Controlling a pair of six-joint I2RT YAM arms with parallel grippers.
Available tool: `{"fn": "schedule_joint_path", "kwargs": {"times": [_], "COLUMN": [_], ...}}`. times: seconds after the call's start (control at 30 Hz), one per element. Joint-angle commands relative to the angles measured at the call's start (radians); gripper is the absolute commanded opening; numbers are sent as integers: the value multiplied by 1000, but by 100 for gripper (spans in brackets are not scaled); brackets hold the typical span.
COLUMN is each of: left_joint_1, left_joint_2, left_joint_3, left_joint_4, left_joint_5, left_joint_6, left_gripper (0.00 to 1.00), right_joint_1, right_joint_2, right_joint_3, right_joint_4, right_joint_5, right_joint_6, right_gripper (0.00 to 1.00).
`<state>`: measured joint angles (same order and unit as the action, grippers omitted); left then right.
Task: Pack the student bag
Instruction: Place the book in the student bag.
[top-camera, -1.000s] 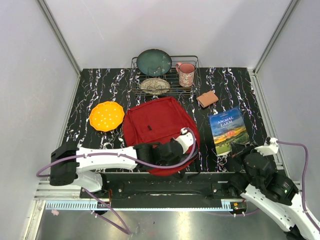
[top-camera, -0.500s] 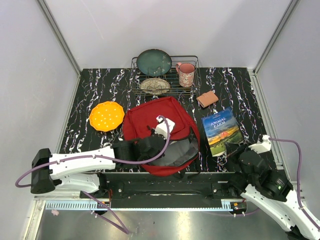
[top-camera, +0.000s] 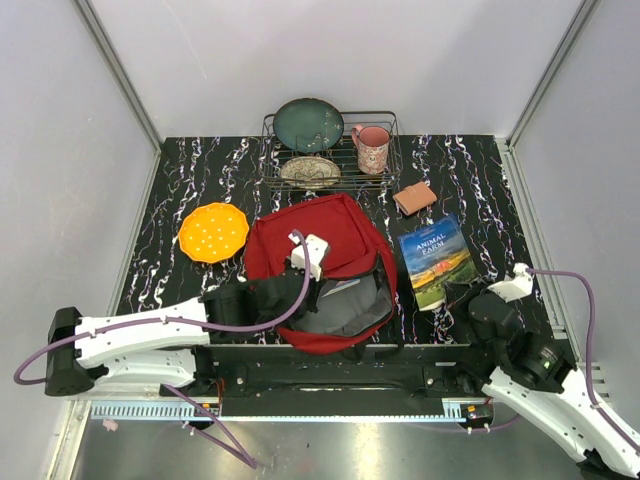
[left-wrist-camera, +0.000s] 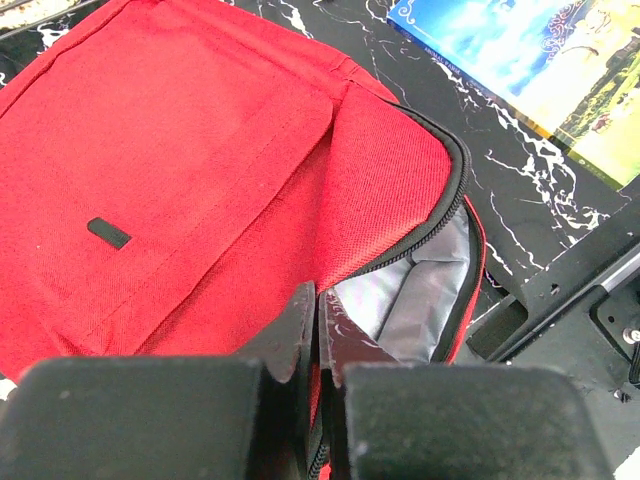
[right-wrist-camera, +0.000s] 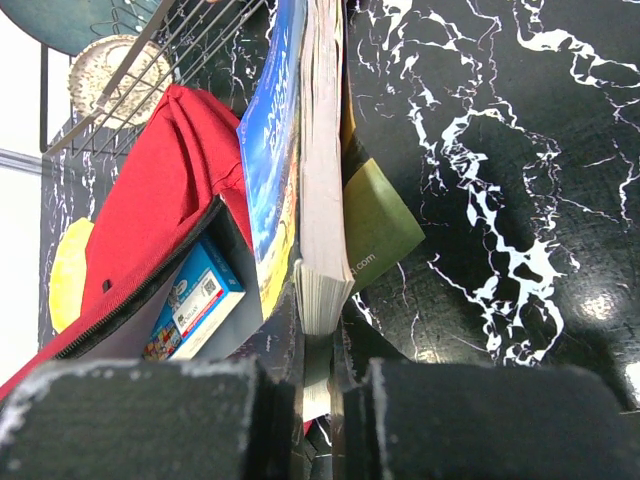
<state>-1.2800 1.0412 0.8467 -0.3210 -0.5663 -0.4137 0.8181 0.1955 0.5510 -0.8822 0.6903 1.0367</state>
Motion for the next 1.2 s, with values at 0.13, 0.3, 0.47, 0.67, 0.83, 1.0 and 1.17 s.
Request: {"fn": "schedule_joint_path", "kwargs": {"times": [0.13,0.3,0.47,0.67,0.83,1.0,1.17], "left_joint_1": [8,19,21,24,34,50,70], "left_joint_2": [-84,-119,-142,-156,-153,-136,-110], "left_joint_3": [-34,-49,-63,-61,-31,15,63], "left_joint_4": [40,51,56,68,71,74,85], "left_joint_5": [-41,-46,-44,-41,-53,-53,-61], "left_joint_6": [-17,-14,-22,-16,-2,13,45], "left_gripper": [0,0,0,0,0,0,0], "right_joint_1": [6,6,7,4,7,6,6], "right_joint_2": [16,27,38,42,33,1,-21], "right_joint_3": [26,38,36,43,49,49,63], "right_joint_4": [155,158,172,172,143,117,85], "right_joint_5": [0,-2,-12,-31,-32,-32,-70], "right_joint_6": [2,-3,-4,-10,-10,-3,-7], "right_gripper": [0,0,0,0,0,0,0]}}
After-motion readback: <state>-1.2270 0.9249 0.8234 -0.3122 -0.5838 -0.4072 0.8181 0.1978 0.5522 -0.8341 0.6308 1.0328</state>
